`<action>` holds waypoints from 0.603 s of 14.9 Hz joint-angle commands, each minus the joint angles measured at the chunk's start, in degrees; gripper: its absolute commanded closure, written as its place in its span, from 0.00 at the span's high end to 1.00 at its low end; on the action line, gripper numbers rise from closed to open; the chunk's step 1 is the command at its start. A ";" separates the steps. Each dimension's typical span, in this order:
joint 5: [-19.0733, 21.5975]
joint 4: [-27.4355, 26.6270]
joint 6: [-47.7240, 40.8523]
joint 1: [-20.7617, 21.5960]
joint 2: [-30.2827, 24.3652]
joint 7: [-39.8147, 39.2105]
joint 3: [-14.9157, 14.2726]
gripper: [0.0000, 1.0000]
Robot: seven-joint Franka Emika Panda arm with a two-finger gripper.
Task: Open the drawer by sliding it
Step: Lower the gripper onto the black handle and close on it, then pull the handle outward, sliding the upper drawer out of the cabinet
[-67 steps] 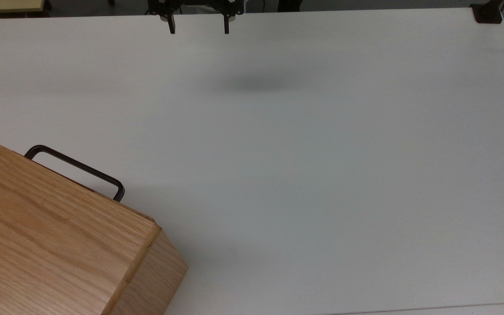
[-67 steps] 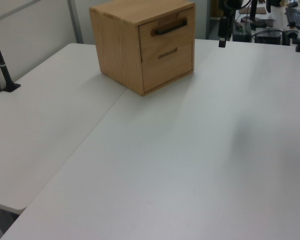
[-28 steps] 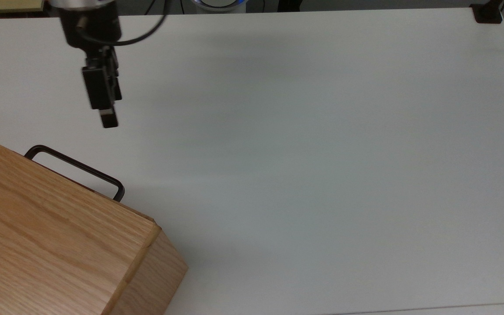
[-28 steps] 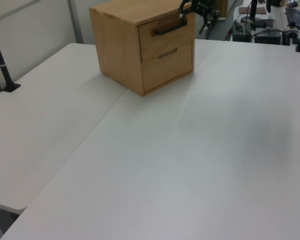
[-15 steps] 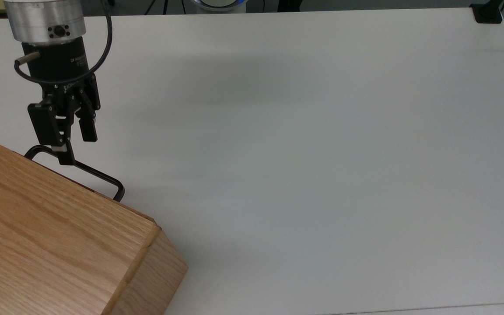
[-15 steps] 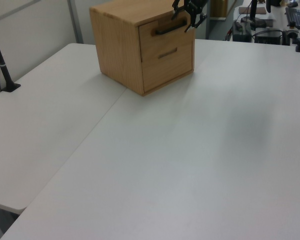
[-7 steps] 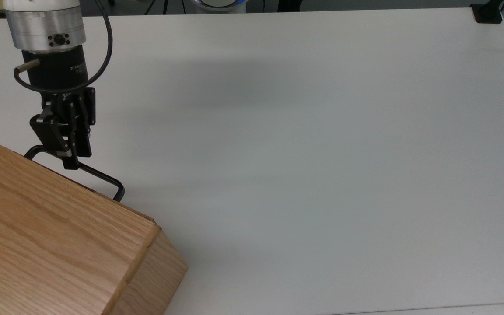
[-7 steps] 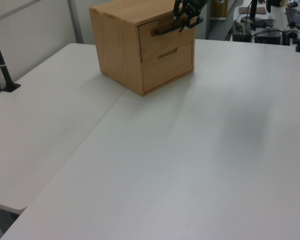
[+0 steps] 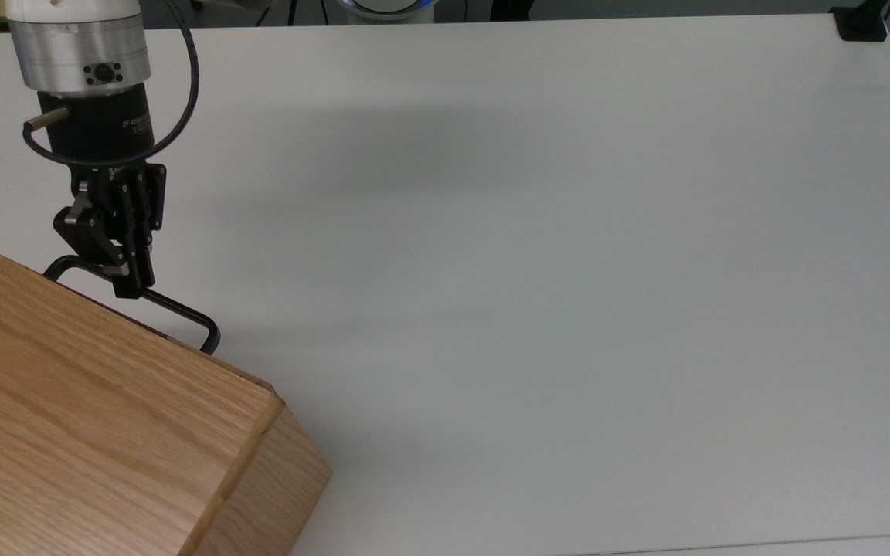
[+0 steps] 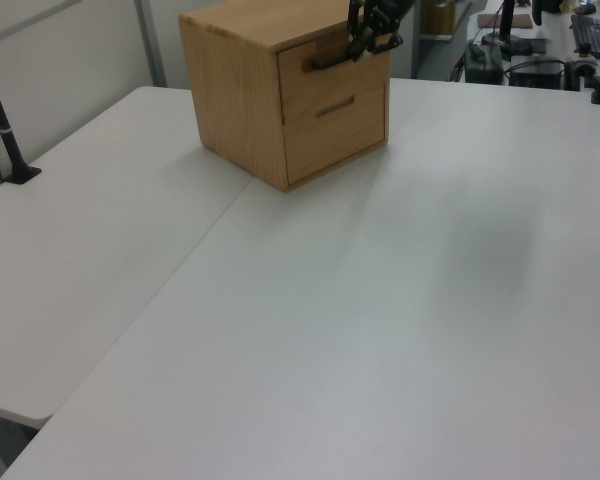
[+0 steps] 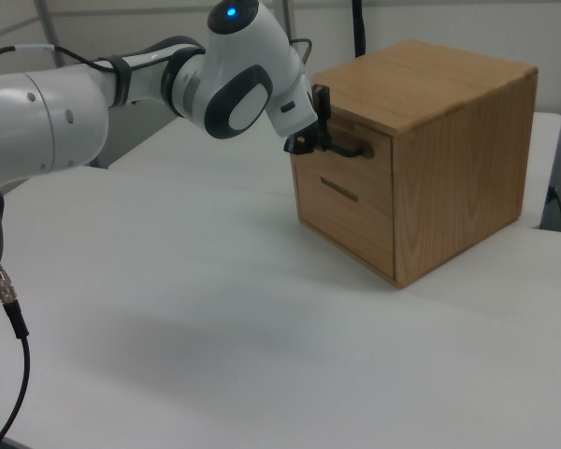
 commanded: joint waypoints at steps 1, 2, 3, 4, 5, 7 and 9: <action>-2.56 0.48 0.16 0.55 0.29 -0.80 0.09 0.00; -2.91 0.39 0.07 0.55 0.03 -0.80 0.09 0.00; -3.96 0.13 -0.36 0.63 -0.58 -1.24 0.44 0.00; -4.32 -0.83 -1.41 0.63 -1.28 -1.59 0.62 0.00; -4.32 -1.89 -2.99 0.72 -2.42 -2.20 0.71 0.00; -4.32 -2.60 -6.24 0.90 -3.74 -3.52 1.06 0.00; -4.24 -3.04 -10.01 0.81 -5.23 -5.45 1.15 0.00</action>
